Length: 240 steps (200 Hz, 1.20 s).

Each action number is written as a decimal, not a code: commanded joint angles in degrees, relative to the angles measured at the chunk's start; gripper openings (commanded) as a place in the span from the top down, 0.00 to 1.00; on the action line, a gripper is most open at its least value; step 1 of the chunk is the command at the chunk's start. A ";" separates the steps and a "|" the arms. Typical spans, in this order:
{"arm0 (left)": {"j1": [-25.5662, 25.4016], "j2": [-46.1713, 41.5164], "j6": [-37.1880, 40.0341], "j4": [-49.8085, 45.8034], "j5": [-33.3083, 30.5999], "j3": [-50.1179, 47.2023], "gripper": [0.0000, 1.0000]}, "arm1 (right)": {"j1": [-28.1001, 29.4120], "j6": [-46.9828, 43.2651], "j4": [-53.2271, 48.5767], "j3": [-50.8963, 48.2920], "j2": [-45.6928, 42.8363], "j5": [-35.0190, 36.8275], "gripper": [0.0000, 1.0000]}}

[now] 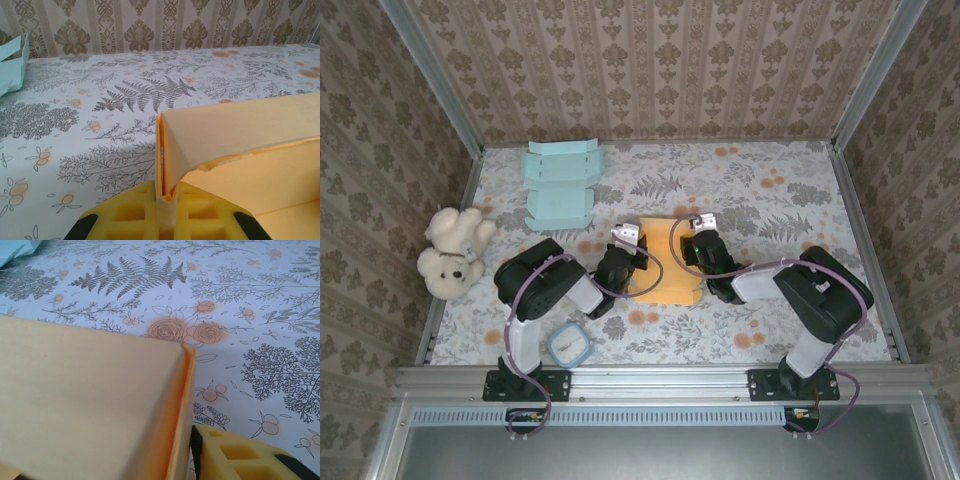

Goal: Fold the paper box

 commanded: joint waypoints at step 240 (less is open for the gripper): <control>-6.11 -11.09 -19.96 -32.05 -16.55 8.68 1.00 | -0.93 8.03 -13.73 4.50 -5.40 12.33 0.57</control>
